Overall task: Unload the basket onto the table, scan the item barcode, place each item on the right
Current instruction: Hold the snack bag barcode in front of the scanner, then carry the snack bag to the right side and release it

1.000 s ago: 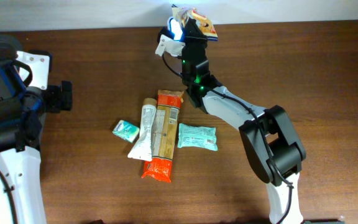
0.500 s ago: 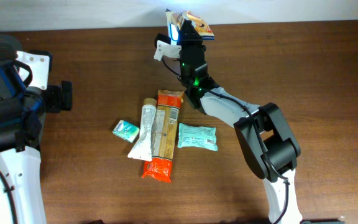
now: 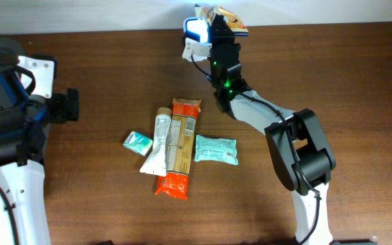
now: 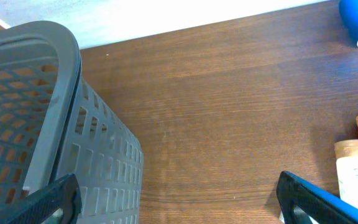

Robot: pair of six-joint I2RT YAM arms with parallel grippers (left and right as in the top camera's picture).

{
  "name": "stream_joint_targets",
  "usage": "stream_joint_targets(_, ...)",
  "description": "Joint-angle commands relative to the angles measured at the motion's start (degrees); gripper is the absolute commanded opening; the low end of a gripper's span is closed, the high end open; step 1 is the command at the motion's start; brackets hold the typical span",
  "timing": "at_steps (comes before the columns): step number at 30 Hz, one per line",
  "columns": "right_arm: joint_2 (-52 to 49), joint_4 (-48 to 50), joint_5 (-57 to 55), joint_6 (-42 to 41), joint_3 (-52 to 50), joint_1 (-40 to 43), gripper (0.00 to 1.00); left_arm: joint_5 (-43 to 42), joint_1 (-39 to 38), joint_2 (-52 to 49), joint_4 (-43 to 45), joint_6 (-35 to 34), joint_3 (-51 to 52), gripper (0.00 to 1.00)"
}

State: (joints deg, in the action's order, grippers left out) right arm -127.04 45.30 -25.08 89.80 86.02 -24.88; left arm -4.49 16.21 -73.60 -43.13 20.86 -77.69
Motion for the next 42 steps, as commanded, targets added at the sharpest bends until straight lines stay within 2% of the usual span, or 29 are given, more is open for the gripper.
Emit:
stream_joint_targets(1, 2.08, 0.20, -1.42, -2.54, 1.42, -1.79, 0.04, -0.59, 0.20, -0.04, 0.13, 0.87, -0.24, 0.99)
stream_joint_targets(4, 9.07, -7.48, -4.90, -11.80, 1.42, -2.16, 0.04, -0.59, 0.20, -0.04, 0.13, 0.87, -0.24, 0.99)
stream_joint_targets(6, 16.70, -16.96, -6.62, -21.44, 1.42, -2.10, 0.04, -0.59, 0.22, -0.04, 0.11, 0.87, -0.24, 0.99)
stream_joint_targets(8, 24.15, -27.21, -7.08, -32.72, 1.42, -2.10, 0.04, -0.59, 0.22, -0.04, 0.11, 0.87, -0.24, 0.99)
stream_joint_targets(10, 32.15, -39.01, -5.79, -48.19, 1.42, -1.66, 0.04, -0.59, 0.20, -0.04, 0.11, 0.87, -0.24, 0.99)
stream_joint_targets(13, 46.14, -62.25, 9.09, -77.22, 1.42, 2.82, 0.04, -0.59, 0.22, -0.04, 0.11, 0.87, -0.24, 0.99)
stream_joint_targets(16, 54.82, -79.43, 20.81, -95.14, 1.42, 13.22, 0.04, -0.59, 0.22, -0.04, 0.11, 0.90, -0.24, 0.99)
stream_joint_targets(17, 55.95, -82.95, 23.30, -97.68, 1.42, 16.41, 0.04, -0.59, 0.22, -0.04, 0.11, 0.90, -0.24, 0.99)
stream_joint_targets(19, 56.78, -89.22, 28.00, -100.76, 1.42, 23.69, 0.04, -0.59, 0.20, -0.04, 0.11, 0.87, -0.24, 0.99)
stream_joint_targets(22, 53.75, -96.30, 38.53, -101.22, 0.46, 36.81, 0.04, -0.59, 0.20, -0.04, 0.11, 0.90, -0.24, 0.99)
stream_joint_targets(26, 42.62, -96.91, 55.98, -98.38, -2.80, 48.89, 0.04, -0.59, 0.20, -0.04, 0.11, 0.87, -0.24, 0.99)
stream_joint_targets(28, 36.94, -96.91, 61.31, -96.41, -2.86, 50.93, 0.04, -0.59, 0.20, -0.04, 0.11, 0.87, -0.24, 0.99)
stream_joint_targets(33, 23.04, -97.04, 61.92, -96.08, -2.86, 53.31, 0.04, -0.59, 0.20, -0.04, 0.11, 0.87, -0.24, 0.99)
stream_joint_targets(36, 22.51, -97.22, 55.69, -99.91, -2.69, 55.12, 0.05, -0.59, 0.20, -0.04, 0.13, 0.87, -0.24, 0.99)
stream_joint_targets(37, 23.04, -97.44, 53.81, -101.09, -2.45, 55.98, 0.21, -0.59, 0.20, -0.04, 0.11, 0.87, -0.24, 0.99)
stream_joint_targets(38, 23.76, -98.09, 52.41, -102.07, -1.97, 57.11, 0.29, -0.59, 0.20, -0.04, 0.11, 0.90, -0.24, 0.99)
stream_joint_targets(41, 25.64, -101.59, 51.32, -102.77, 1.44, 59.52, 0.44, -0.59, 0.20, -0.04, 0.11, 0.90, -0.24, 0.99)
stream_joint_targets(42, 25.88, -103.80, 51.01, -102.75, 3.76, 59.74, 0.59, -0.59, 0.20, -0.04, 0.11, 0.87, -0.24, 0.99)
